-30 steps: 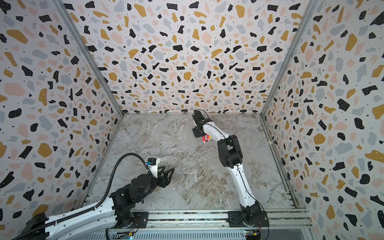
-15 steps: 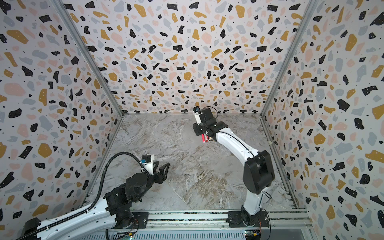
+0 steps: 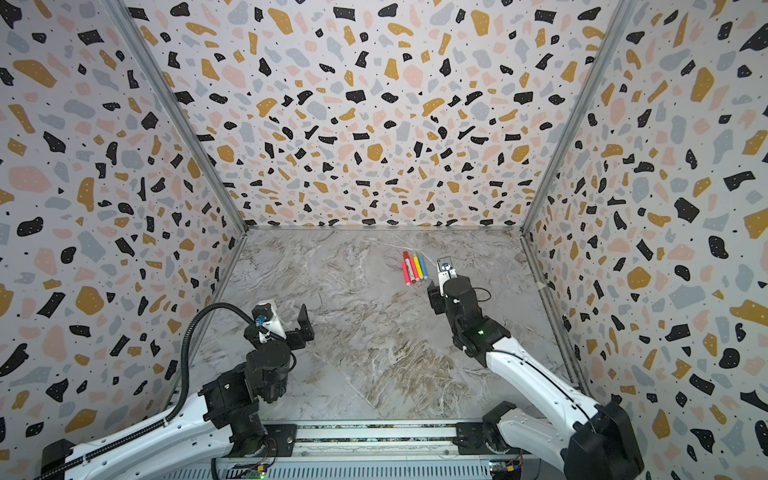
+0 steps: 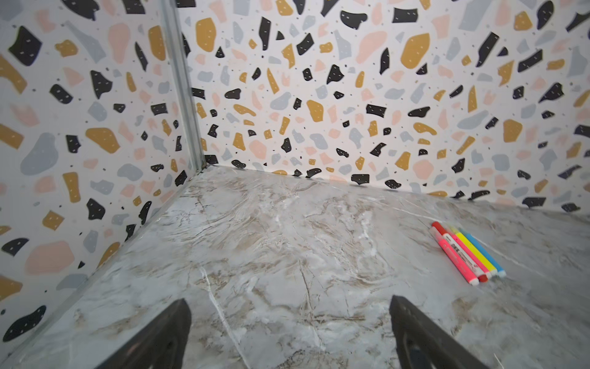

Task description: Insert the pens into the pen caps

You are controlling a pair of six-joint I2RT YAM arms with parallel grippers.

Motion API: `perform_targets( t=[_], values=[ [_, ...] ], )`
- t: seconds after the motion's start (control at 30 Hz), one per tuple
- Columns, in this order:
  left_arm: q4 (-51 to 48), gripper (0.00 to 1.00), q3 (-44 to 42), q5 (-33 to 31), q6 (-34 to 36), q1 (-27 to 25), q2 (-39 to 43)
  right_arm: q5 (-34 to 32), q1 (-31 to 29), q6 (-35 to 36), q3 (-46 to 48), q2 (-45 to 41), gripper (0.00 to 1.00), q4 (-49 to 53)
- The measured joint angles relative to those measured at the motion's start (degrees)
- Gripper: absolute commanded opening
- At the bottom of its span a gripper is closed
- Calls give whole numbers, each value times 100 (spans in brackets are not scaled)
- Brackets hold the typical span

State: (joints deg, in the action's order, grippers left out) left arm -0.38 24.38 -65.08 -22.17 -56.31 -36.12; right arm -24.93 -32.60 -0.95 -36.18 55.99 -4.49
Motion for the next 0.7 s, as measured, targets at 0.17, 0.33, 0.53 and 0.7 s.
perform_targets(
  t=[0.17,0.33,0.53,0.7],
  values=[
    [61,100,-42,-1008,254,7,-278,-511,0,44,1370,-1340,99,-647],
    [328,100,-282,-1661,636,39,-739,-1141,0,-308,1869,-1851,99,-647],
    [608,100,-632,-2111,787,240,-925,-1429,2,-802,2120,-1971,99,-675],
    [789,100,-1032,-2249,699,496,-811,-1482,2,-776,2439,-1847,99,-713]
  ],
)
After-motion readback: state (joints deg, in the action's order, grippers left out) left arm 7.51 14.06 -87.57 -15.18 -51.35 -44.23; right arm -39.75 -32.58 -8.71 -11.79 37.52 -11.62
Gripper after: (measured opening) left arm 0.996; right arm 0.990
